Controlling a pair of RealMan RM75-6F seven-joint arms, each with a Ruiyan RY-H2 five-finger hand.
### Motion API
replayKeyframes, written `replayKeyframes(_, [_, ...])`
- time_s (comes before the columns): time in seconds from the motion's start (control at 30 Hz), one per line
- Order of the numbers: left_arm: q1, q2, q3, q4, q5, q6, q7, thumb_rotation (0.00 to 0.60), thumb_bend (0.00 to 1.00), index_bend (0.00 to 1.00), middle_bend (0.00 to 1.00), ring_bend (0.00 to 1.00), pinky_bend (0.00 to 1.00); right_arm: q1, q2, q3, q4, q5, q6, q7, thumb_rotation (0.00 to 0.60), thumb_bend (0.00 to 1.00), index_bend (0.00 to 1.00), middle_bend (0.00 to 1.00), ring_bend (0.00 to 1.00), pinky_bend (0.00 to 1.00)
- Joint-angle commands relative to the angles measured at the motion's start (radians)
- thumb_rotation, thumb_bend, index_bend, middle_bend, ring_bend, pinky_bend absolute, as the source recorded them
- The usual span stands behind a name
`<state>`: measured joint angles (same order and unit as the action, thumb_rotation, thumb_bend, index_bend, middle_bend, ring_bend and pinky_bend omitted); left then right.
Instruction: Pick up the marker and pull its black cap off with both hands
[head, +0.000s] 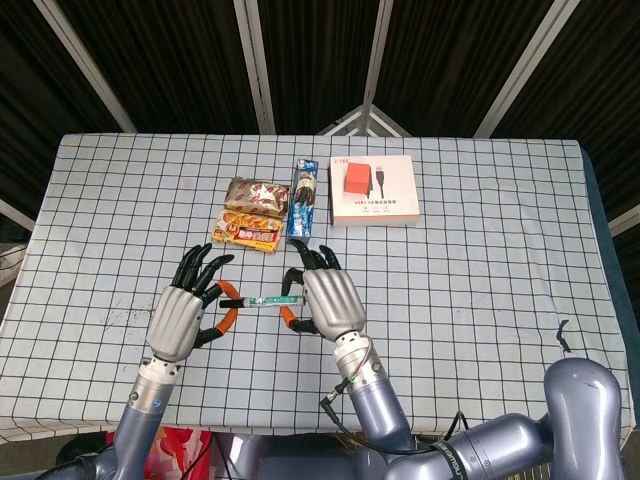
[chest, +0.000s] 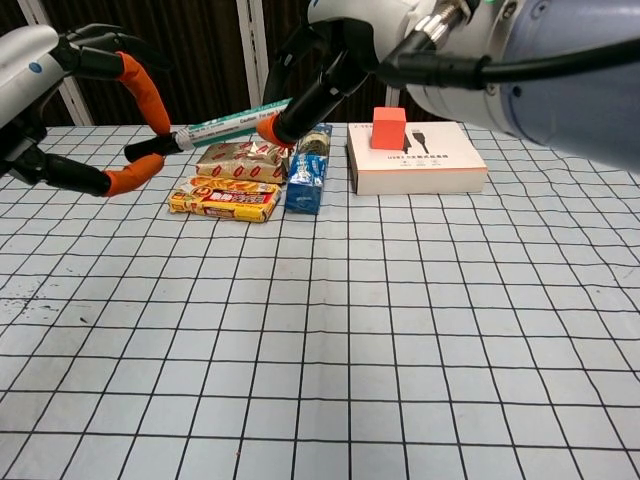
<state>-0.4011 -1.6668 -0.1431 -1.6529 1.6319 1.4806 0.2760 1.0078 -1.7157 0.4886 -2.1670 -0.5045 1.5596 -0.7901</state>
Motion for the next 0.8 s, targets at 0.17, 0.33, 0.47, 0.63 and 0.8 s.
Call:
replayKeyframes(0.17, [0.001, -0.005, -0.001, 0.006, 0.004, 0.008, -0.005, 0.600, 0.52, 0.57, 0.18, 0.00, 0.00, -0.001, 0.006, -0.002, -0.002, -0.002, -0.001, 0.006, 0.600, 0.52, 0.72, 0.07, 0.14, 0.04])
replayKeyframes(0.33, [0.003, -0.004, 0.000, 0.006, 0.005, 0.014, -0.004, 0.600, 0.52, 0.57, 0.18, 0.00, 0.00, -0.004, 0.011, -0.003, -0.001, 0.000, -0.005, 0.014, 0.600, 0.52, 0.72, 0.07, 0.14, 0.04])
replayKeyframes(0.47, [0.006, -0.003, -0.002, 0.008, 0.009, 0.025, -0.011, 0.600, 0.52, 0.57, 0.18, 0.00, 0.00, -0.008, 0.017, -0.002, -0.001, 0.001, -0.008, 0.022, 0.600, 0.52, 0.72, 0.07, 0.14, 0.04])
replayKeyframes(0.63, [0.014, 0.000, 0.002, 0.018, 0.017, 0.042, -0.040, 0.600, 0.52, 0.57, 0.18, 0.00, 0.00, -0.019, 0.029, -0.002, -0.001, 0.002, -0.011, 0.038, 0.600, 0.52, 0.72, 0.07, 0.14, 0.04])
replayKeyframes(0.8, [0.034, 0.019, 0.008, 0.031, 0.026, 0.076, -0.077, 0.600, 0.52, 0.57, 0.18, 0.00, 0.00, -0.046, 0.058, -0.011, -0.003, 0.006, -0.018, 0.061, 0.600, 0.52, 0.72, 0.07, 0.14, 0.04])
